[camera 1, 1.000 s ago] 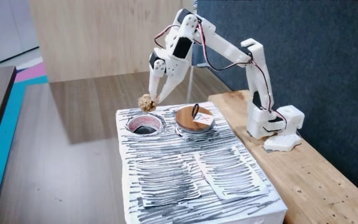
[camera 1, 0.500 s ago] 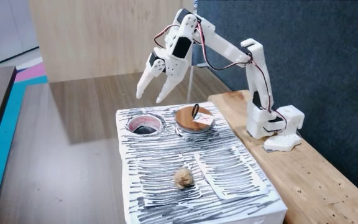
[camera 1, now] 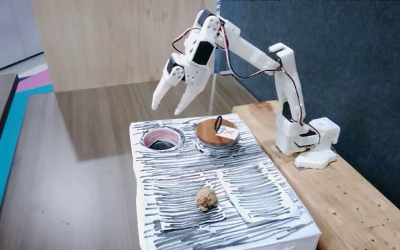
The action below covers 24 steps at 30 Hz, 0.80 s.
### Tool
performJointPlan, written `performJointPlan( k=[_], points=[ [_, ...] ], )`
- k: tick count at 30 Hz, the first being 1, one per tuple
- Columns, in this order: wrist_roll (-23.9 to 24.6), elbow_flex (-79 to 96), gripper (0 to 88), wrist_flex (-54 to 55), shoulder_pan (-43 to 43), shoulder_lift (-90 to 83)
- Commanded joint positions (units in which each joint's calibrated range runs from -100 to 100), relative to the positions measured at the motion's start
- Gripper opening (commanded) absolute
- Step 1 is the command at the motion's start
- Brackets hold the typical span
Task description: Pick the brown debris from the hole.
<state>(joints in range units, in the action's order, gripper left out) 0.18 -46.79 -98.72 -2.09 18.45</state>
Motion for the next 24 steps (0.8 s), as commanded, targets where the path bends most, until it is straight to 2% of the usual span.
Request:
performJointPlan(
  k=[1,24],
  points=[
    [0.3,0.1,20.2,-0.4,0.2,-2.7],
    [0.0,0.0,20.5,-0.4,-0.5,-2.7]
  ],
)
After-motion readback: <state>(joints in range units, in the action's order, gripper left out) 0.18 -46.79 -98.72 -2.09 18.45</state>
